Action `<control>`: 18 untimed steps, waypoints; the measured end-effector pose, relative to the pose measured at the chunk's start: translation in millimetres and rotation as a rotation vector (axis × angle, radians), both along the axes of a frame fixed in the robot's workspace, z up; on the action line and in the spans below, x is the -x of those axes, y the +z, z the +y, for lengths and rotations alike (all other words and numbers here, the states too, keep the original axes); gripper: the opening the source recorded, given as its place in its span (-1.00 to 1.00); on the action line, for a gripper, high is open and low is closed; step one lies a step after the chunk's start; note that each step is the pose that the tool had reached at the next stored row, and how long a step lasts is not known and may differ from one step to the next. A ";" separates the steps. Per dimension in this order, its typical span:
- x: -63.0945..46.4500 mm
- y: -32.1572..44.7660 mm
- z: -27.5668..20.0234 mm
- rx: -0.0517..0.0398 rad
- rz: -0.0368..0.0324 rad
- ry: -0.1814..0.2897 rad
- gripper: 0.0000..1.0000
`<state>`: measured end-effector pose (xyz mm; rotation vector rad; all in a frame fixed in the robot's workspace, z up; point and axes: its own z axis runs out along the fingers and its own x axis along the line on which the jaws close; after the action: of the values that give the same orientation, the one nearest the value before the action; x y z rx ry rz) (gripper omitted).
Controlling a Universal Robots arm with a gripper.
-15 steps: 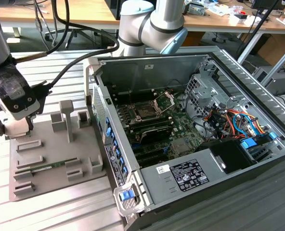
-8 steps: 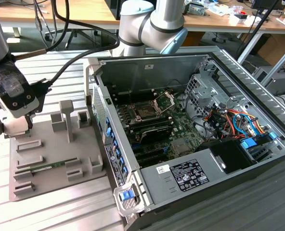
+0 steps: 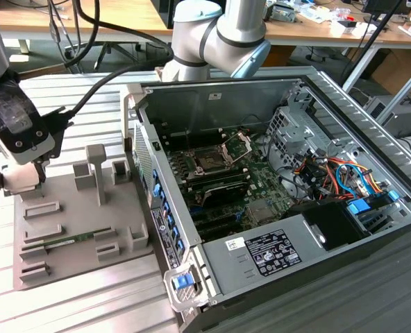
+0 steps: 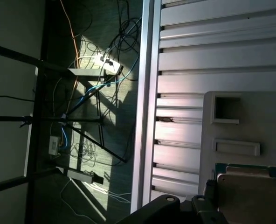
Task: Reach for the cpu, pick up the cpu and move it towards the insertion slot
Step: 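Pick up the cpu and move it towards the insertion slot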
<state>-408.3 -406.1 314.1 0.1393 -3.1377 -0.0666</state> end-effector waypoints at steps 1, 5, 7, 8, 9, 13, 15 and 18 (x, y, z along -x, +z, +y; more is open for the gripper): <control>0.0 1.0 0.0 0.0000 0.0000 0.000 0.10; 0.0 4.6 0.0 0.0000 0.0000 0.000 0.10; 0.0 6.7 0.0 0.0001 0.0000 0.000 0.10; 0.0 7.4 0.0 0.0000 0.0000 0.000 0.10; 0.0 8.0 0.0 0.0000 0.0000 0.000 0.10; 0.0 11.4 0.0 0.0000 0.0000 0.000 0.10; 0.0 12.7 0.0 0.0000 -0.0001 0.000 0.10; 0.0 15.0 0.0 0.0000 0.0000 0.000 0.10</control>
<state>-408.3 -406.1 329.1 0.1393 -3.1377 -0.0666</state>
